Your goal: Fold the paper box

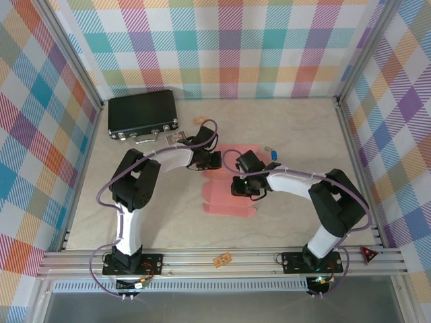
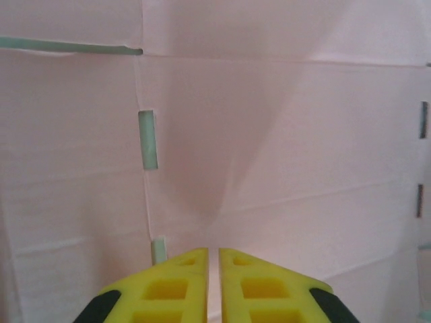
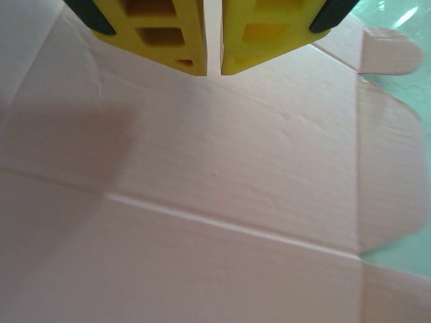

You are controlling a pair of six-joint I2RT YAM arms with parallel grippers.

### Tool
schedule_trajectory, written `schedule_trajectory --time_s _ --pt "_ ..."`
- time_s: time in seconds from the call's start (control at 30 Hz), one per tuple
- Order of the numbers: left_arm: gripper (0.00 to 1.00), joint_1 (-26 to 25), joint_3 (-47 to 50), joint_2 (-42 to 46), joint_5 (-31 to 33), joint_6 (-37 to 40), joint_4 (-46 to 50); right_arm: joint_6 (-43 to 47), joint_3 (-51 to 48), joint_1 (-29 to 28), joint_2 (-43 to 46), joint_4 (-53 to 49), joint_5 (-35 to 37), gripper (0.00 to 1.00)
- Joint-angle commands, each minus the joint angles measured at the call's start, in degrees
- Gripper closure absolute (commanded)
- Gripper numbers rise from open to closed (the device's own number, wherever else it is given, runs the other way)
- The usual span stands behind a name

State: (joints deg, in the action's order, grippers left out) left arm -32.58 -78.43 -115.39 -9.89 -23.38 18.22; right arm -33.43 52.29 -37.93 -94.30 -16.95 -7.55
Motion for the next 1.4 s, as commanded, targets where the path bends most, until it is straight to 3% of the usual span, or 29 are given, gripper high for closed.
schedule_trajectory --time_s 0.0,0.27,0.57,0.8,0.93,1.37 --pt "0.84 1.1 -3.5 5.7 3.2 0.8 3.2 2.6 5.2 3.4 1.1 -1.4 0.4 0.85" --pt "0.76 4.3 -9.5 2.5 8.9 1.1 5.8 6.3 16.7 8.9 -9.7 -2.2 -4.5 0.84" --pt "0.54 6.2 -19.6 -5.5 12.9 4.3 10.8 6.4 23.2 9.0 -19.3 -3.3 -4.2 0.85" --pt "0.53 7.0 -25.9 -11.1 8.5 6.2 14.0 6.4 22.9 9.0 -23.0 -3.4 -3.9 0.86" --pt "0.54 7.0 -29.0 -13.6 9.9 6.3 17.3 6.6 22.8 9.1 -23.7 -3.3 -4.1 0.86" --pt "0.56 7.1 -31.7 -17.2 6.6 6.0 19.8 7.0 22.9 9.0 -23.7 -3.3 -4.6 0.85"
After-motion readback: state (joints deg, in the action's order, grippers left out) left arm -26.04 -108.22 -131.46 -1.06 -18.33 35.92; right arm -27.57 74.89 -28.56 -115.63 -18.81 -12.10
